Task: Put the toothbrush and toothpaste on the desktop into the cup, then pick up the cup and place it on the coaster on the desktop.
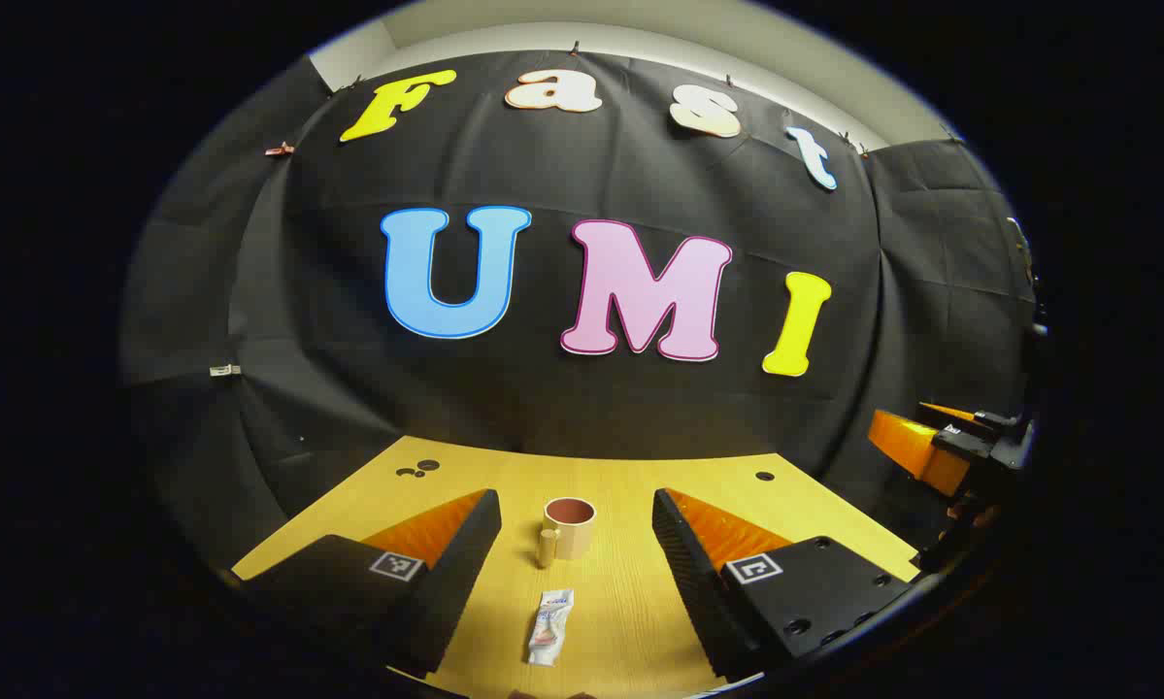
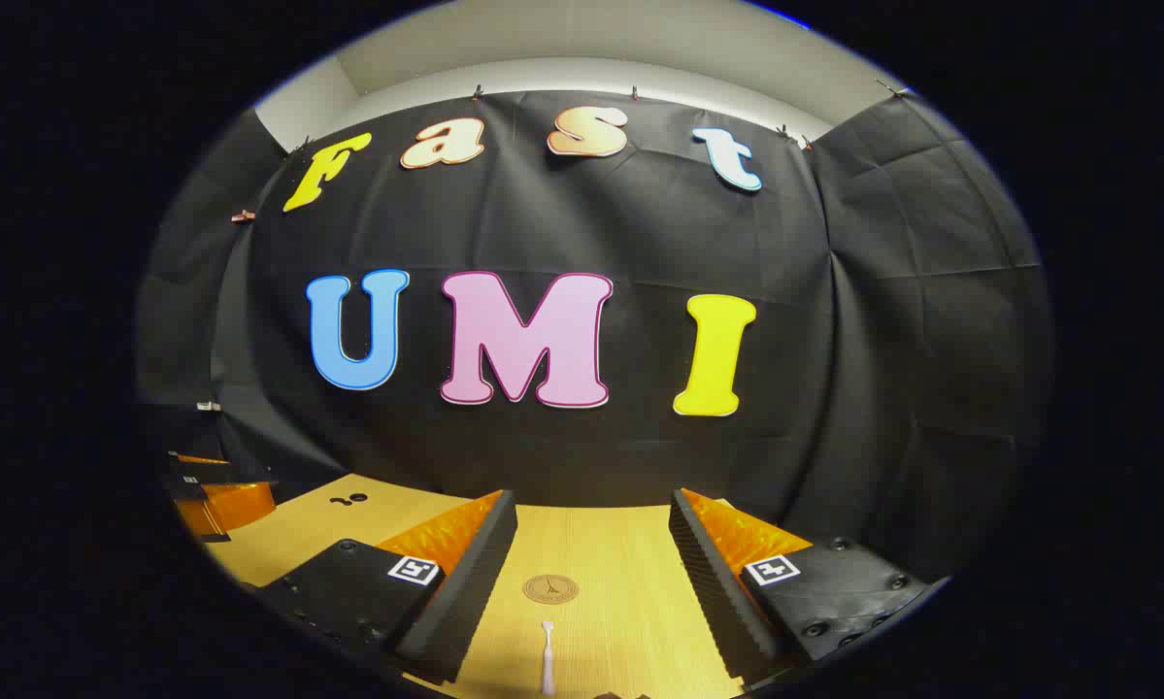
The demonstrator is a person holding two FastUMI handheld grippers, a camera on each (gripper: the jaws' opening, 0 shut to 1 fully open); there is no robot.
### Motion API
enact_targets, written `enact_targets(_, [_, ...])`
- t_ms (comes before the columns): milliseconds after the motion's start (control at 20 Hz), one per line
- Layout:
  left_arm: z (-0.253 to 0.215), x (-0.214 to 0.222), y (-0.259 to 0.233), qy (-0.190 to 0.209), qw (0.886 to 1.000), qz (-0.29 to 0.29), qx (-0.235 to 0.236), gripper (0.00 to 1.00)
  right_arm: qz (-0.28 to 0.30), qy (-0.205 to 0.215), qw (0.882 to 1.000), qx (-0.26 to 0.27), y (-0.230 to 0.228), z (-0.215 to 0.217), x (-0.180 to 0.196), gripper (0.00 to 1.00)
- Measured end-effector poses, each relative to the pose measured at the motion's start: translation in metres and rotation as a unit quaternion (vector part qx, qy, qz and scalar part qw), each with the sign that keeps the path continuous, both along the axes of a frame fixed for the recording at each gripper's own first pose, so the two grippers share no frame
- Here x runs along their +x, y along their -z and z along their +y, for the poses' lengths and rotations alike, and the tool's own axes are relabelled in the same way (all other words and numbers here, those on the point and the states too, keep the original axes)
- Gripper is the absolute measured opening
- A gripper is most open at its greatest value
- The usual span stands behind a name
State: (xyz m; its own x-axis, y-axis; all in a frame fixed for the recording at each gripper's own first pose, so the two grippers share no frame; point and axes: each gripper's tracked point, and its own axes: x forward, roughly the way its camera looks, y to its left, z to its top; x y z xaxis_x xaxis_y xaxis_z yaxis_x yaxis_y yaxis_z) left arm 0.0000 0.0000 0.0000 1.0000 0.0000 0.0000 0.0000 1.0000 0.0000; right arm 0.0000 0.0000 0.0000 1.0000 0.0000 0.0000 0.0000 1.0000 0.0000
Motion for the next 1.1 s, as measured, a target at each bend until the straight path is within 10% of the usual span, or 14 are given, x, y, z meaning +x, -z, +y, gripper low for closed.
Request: enact_targets(1100, [0.013,0.009,0.053,-0.021,0.997,0.072,0.006,0.98,0.042,-0.001,0.999,0.013,0.030,-0.007,0.019,0.97])
